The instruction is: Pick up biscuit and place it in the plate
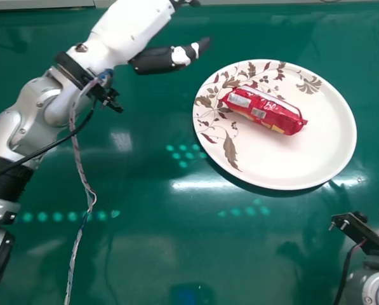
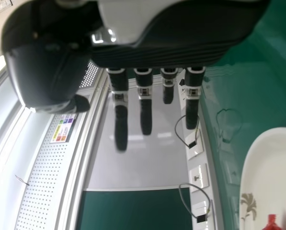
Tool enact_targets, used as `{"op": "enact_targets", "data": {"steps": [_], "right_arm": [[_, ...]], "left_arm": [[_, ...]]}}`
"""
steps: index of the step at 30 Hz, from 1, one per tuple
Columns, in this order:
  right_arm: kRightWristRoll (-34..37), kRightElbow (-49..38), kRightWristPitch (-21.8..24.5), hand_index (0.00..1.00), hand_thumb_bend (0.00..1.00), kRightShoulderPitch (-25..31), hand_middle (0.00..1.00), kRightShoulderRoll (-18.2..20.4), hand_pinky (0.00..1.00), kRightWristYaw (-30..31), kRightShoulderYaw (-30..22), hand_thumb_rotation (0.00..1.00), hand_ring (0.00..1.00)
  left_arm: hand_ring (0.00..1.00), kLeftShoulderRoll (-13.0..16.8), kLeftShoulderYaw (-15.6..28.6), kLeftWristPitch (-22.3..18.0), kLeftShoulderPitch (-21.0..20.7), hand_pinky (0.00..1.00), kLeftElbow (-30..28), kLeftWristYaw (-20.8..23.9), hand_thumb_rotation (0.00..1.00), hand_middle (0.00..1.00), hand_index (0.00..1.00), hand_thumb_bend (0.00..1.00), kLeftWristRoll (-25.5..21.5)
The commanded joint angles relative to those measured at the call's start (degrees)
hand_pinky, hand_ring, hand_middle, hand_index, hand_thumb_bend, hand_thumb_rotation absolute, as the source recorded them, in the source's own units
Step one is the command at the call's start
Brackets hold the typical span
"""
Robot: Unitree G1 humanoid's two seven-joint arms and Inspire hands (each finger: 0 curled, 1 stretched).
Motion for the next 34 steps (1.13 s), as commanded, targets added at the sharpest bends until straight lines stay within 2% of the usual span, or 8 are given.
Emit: {"op": "enact_targets", "data": {"steps": [1,6,8,11,14,21,27,34], "right_arm": [[0.26,0.44,-1.17,0.73,0.53,1.54,0.76,2.47,0.71,-0.21,0.36,0.15,0.76],[-0.17,0.86,-1.38,0.74,0.52,2.07,0.78,2.04,0.70,-0.24,0.90,0.16,0.77],[0.20,1.08,-1.59,0.74,0.52,2.12,0.79,1.98,0.71,-0.12,0.97,0.16,0.77],[0.19,1.23,-1.20,0.74,0.54,1.96,0.78,2.10,0.71,-0.57,1.01,0.17,0.77],[0.28,1.18,-0.82,0.74,0.54,1.80,0.78,1.94,0.71,-0.83,1.00,0.17,0.77],[0.97,1.59,-0.75,0.72,0.54,0.94,0.77,0.95,0.70,-0.34,0.23,0.17,0.76],[2.01,2.67,-0.51,0.69,0.53,-0.88,0.77,0.44,0.69,-0.30,-0.74,0.15,0.76],[2.11,4.01,1.24,0.70,0.56,-3.75,0.76,-0.58,0.67,-0.34,-2.13,0.18,0.75]], "left_arm": [[0.77,0.44,3.62,1.34,4.67,0.73,-5.07,-2.89,0.88,0.78,0.88,0.64,-4.70],[0.75,-0.70,10.45,9.27,13.61,0.75,-16.61,-8.62,0.80,0.77,0.86,0.62,-13.46],[0.71,-2.00,12.13,11.95,16.36,0.69,-20.06,-8.93,0.75,0.75,0.80,0.64,-14.93],[0.66,-6.22,14.45,14.45,20.56,0.60,-24.07,-8.45,0.47,0.69,0.74,0.58,-19.76],[0.62,-10.35,16.26,15.32,24.64,0.49,-26.70,-7.33,0.25,0.66,0.70,0.52,-23.40],[0.53,-19.28,19.09,11.50,29.46,0.42,-24.94,-4.35,0.02,0.59,0.64,0.42,-29.37],[0.54,-24.87,20.22,9.34,31.75,0.42,-22.84,-2.40,0.00,0.59,0.62,0.32,-32.19],[0.53,-27.21,20.02,9.16,32.43,0.44,-21.29,0.39,0.00,0.57,0.61,0.29,-29.28]]}}
